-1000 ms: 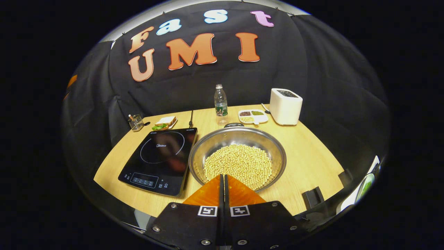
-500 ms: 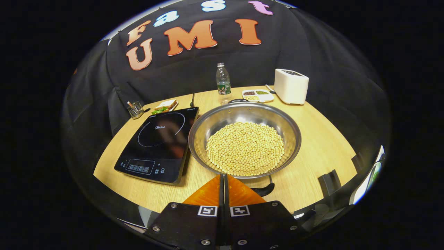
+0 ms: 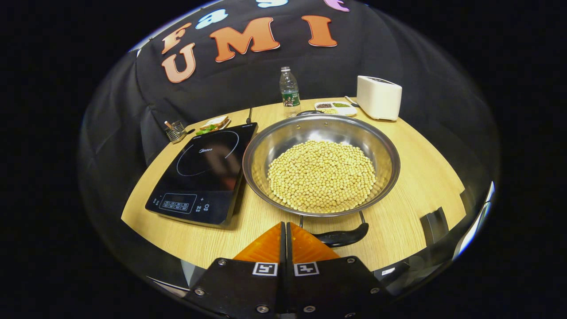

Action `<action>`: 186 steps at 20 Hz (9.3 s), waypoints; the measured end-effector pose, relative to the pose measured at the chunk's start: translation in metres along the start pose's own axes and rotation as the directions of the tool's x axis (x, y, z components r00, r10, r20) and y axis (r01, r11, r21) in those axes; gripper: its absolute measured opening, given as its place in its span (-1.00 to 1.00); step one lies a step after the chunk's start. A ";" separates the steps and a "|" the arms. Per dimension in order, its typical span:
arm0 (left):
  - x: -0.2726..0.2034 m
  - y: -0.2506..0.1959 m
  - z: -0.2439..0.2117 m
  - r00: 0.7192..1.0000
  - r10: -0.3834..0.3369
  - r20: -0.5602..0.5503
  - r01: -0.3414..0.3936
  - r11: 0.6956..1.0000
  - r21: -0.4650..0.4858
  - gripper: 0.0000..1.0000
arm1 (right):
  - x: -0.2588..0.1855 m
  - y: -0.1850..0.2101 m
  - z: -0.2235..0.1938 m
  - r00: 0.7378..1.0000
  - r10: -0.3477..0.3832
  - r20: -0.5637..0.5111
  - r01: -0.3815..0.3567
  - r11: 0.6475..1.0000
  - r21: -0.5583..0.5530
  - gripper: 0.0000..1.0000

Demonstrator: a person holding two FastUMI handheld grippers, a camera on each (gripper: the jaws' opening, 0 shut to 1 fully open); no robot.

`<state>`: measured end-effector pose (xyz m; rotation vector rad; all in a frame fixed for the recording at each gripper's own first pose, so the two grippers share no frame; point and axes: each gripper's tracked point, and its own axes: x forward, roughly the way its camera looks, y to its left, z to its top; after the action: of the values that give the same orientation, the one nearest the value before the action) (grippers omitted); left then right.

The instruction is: First push the handle of the pot to place it horizontally, then grasp the pot with both hands and set it on the induction cooktop.

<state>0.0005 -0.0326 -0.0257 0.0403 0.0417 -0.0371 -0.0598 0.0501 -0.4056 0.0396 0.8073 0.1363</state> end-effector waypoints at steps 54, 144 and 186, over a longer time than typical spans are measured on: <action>0.040 -0.022 -0.005 1.000 0.014 -0.007 -0.014 1.000 0.019 0.97 | 0.032 -0.174 0.054 0.972 -0.233 0.014 0.220 0.936 0.273 -1.00; 0.148 -0.423 -0.452 0.553 -0.368 -0.748 0.288 0.926 -0.244 0.32 | 0.154 -0.235 0.157 0.979 -0.200 0.038 0.187 0.958 0.219 0.05; 0.130 -0.078 -0.361 0.713 -0.228 -0.663 0.038 0.957 -0.288 0.35 | 0.116 0.091 0.198 0.995 -0.028 0.096 0.022 0.998 0.064 -0.04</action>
<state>0.1122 -0.0998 -0.3951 -0.2141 0.8132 -0.1640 0.1531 0.1591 -0.3437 0.0943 0.7153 0.0846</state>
